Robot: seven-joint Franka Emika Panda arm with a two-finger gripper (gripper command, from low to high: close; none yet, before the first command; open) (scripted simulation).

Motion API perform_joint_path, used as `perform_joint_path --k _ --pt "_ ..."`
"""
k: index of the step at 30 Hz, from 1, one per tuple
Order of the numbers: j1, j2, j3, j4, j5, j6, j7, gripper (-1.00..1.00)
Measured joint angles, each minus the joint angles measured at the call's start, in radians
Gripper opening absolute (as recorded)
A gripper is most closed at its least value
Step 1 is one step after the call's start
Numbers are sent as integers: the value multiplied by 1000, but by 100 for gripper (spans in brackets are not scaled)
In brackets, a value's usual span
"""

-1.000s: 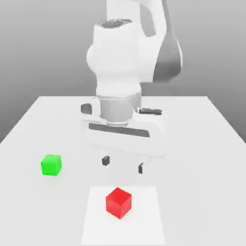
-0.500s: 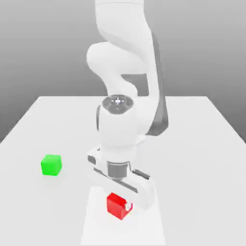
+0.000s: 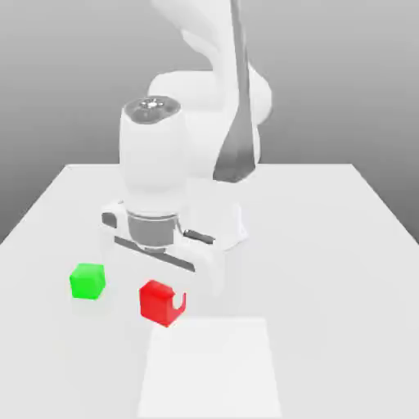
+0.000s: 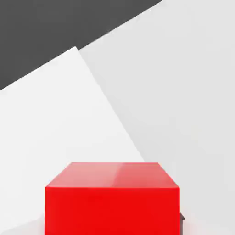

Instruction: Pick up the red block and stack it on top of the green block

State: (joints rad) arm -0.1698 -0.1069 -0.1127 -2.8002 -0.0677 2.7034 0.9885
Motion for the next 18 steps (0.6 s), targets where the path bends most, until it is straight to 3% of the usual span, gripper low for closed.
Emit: perform_joint_path --k 18 --pt "-244 -231 -411 -160 -289 -66 -1010 -100"
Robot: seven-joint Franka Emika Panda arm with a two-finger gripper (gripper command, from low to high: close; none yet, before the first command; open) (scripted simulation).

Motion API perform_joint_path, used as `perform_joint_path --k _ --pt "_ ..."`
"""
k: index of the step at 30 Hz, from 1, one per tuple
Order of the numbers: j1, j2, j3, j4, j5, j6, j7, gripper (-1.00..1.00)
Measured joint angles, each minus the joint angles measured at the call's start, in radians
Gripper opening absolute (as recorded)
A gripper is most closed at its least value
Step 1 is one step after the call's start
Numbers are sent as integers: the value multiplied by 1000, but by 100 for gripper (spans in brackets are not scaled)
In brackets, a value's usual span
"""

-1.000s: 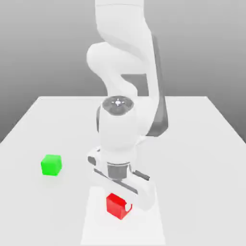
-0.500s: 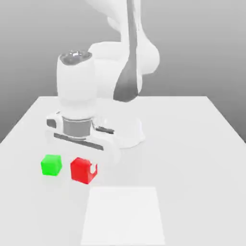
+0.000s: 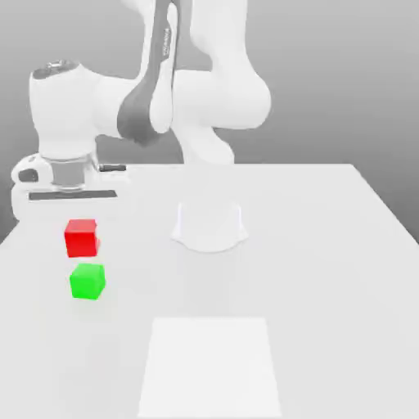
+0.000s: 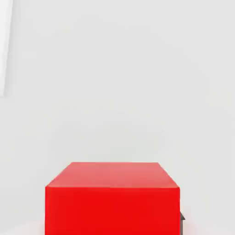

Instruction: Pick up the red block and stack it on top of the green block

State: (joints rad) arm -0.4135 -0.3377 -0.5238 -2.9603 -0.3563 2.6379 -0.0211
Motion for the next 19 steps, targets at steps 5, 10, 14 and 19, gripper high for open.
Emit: perform_joint_path --k 5,10,14,19 --pt "92 52 -78 -4 114 28 -140 -100" --pt "197 133 -138 1 258 88 -238 -100" --pt "259 204 -174 2 359 155 -307 -100" --pt "285 294 -187 -2 429 259 -355 -100"
